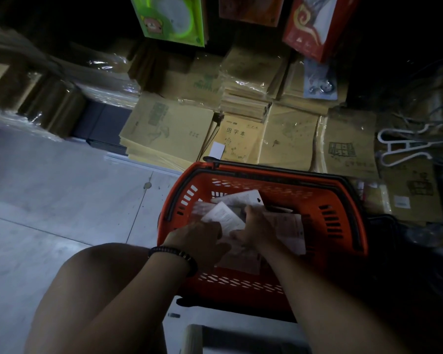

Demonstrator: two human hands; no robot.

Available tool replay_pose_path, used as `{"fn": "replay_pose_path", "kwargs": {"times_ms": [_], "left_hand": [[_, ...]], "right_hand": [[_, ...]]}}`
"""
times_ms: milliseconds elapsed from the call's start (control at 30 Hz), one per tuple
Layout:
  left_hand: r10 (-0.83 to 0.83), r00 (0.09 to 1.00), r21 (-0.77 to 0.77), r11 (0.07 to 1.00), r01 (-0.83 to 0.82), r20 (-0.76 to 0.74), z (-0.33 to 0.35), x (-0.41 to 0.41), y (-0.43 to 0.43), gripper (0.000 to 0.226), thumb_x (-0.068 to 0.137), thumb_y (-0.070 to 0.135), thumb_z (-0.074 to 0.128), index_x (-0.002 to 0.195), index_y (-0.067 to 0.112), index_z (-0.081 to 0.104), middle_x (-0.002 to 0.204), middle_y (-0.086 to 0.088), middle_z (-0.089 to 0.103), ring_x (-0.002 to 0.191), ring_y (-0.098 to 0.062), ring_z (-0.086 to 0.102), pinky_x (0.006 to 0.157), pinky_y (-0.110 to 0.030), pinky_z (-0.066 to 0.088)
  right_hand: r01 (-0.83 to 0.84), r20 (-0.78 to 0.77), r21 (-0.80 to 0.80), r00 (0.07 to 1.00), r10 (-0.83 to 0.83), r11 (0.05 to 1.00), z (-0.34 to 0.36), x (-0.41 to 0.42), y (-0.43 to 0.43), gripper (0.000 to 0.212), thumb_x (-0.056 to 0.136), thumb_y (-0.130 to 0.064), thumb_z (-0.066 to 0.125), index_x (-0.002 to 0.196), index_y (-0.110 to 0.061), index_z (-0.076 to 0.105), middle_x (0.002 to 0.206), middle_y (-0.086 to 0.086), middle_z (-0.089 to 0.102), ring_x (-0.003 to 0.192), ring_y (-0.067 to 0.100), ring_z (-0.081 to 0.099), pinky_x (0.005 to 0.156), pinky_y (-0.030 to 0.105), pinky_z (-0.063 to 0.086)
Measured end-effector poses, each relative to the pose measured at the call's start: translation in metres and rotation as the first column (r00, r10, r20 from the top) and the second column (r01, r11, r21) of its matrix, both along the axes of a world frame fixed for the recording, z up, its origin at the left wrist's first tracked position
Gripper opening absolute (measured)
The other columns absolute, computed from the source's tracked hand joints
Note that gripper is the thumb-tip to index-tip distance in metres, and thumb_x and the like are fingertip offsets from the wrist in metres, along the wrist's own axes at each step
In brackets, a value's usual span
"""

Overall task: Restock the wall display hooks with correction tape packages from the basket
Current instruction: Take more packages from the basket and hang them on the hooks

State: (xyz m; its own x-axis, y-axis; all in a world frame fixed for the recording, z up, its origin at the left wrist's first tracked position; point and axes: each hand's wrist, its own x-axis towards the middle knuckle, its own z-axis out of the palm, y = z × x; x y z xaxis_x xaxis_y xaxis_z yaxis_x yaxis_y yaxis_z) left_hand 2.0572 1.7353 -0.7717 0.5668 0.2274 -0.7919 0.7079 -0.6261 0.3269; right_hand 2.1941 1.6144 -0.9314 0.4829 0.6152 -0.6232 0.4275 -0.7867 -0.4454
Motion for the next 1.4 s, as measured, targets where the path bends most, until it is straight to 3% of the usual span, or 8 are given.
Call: {"fn": "replay_pose_path", "kwargs": {"times_ms": [367, 467, 600, 700, 767, 867, 1067, 1400], "left_hand": [[0.109, 0.993, 0.042, 0.993, -0.107, -0.04, 0.009, -0.007, 0.012, 0.047, 0.1, 0.061, 0.048, 0.125, 0.024, 0.064, 0.119, -0.001, 0.071, 0.1, -0.016, 0.067, 0.09, -0.034, 0.055], [0.322, 0.939, 0.092, 0.938, -0.334, 0.124, 0.023, -0.009, 0.016, 0.064, 0.085, 0.077, 0.041, 0.119, 0.027, 0.062, 0.114, -0.001, 0.07, 0.105, -0.026, 0.068, 0.094, -0.044, 0.056], [0.798, 0.57, -0.314, 0.602, -0.734, 0.197, 0.056, -0.006, 0.02, 0.053, 0.108, 0.057, 0.04, 0.119, 0.012, 0.065, 0.1, -0.006, 0.067, 0.102, -0.033, 0.066, 0.097, -0.051, 0.055], [0.923, 0.313, -0.575, 0.133, -0.807, -0.225, 0.089, -0.015, 0.017, 0.077, 0.093, 0.078, 0.049, 0.126, 0.01, 0.064, 0.122, -0.023, 0.067, 0.115, -0.043, 0.066, 0.095, -0.053, 0.056], [0.865, 0.32, -0.645, -0.005, -0.764, -0.386, 0.113, -0.021, 0.011, 0.097, 0.075, 0.084, 0.064, 0.129, 0.004, 0.067, 0.135, -0.028, 0.063, 0.121, -0.044, 0.062, 0.088, -0.05, 0.058], [0.809, 0.448, -0.765, -0.003, -0.644, -0.38, 0.148, -0.024, 0.0, 0.103, 0.056, 0.079, 0.083, 0.127, 0.004, 0.074, 0.131, -0.021, 0.065, 0.101, -0.035, 0.066, 0.078, -0.04, 0.057], [0.856, 0.489, -0.878, 0.095, -0.468, -0.168, 0.206, -0.02, -0.014, 0.055, 0.076, 0.047, 0.085, 0.113, 0.007, 0.076, 0.101, -0.013, 0.075, 0.082, -0.026, 0.075, 0.07, -0.039, 0.065], [0.903, 0.396, -0.932, 0.276, -0.233, 0.168, 0.311, -0.007, -0.029, 0.072, 0.073, 0.012, 0.088, 0.139, 0.007, 0.06, 0.133, -0.023, 0.07, 0.115, -0.043, 0.07, 0.088, -0.055, 0.062]], "right_hand": [[-0.039, -0.003, 0.241, 0.999, 0.041, 0.97, 0.047, 0.002, -0.019, 0.044, 0.089, -0.019, 0.065, 0.124, -0.043, 0.051, 0.121, -0.014, 0.063, 0.108, 0.015, 0.065, 0.086, 0.044, 0.056], [0.034, 0.012, 0.363, 0.999, -0.041, 0.931, 0.082, 0.007, -0.028, 0.043, 0.086, -0.023, 0.072, 0.121, -0.041, 0.056, 0.112, -0.018, 0.066, 0.102, 0.008, 0.065, 0.081, 0.042, 0.057], [0.04, 0.076, 0.509, 0.993, -0.091, 0.86, 0.138, 0.009, -0.041, 0.057, 0.084, -0.021, 0.076, 0.136, -0.037, 0.056, 0.13, -0.016, 0.065, 0.121, 0.008, 0.062, 0.097, 0.035, 0.053], [0.042, 0.101, 0.597, 0.987, -0.127, 0.801, 0.183, 0.01, -0.05, 0.055, 0.086, -0.016, 0.082, 0.13, -0.041, 0.059, 0.123, -0.021, 0.068, 0.113, 0.002, 0.066, 0.092, 0.034, 0.058], [0.02, 0.123, 0.641, 0.984, -0.129, 0.767, 0.214, 0.011, -0.054, 0.059, 0.083, -0.005, 0.083, 0.125, -0.042, 0.062, 0.119, -0.023, 0.068, 0.111, 0.0, 0.066, 0.089, 0.033, 0.06], [-0.079, 0.238, 0.69, 0.964, -0.122, 0.72, 0.263, 0.009, -0.059, 0.065, 0.078, 0.002, 0.082, 0.123, -0.043, 0.066, 0.121, -0.024, 0.065, 0.114, 0.006, 0.062, 0.093, 0.035, 0.056], [-0.268, 0.46, 0.693, 0.879, -0.124, 0.669, 0.335, 0.011, -0.069, 0.068, 0.071, -0.031, 0.094, 0.128, -0.047, 0.061, 0.129, -0.018, 0.053, 0.122, 0.019, 0.049, 0.099, 0.032, 0.043], [-0.564, 0.664, 0.509, 0.738, 0.12, 0.651, 0.478, 0.021, -0.085, 0.103, 0.068, -0.072, 0.076, 0.155, -0.035, 0.036, 0.161, -0.017, 0.031, 0.151, 0.007, 0.024, 0.121, 0.04, 0.025]]}}
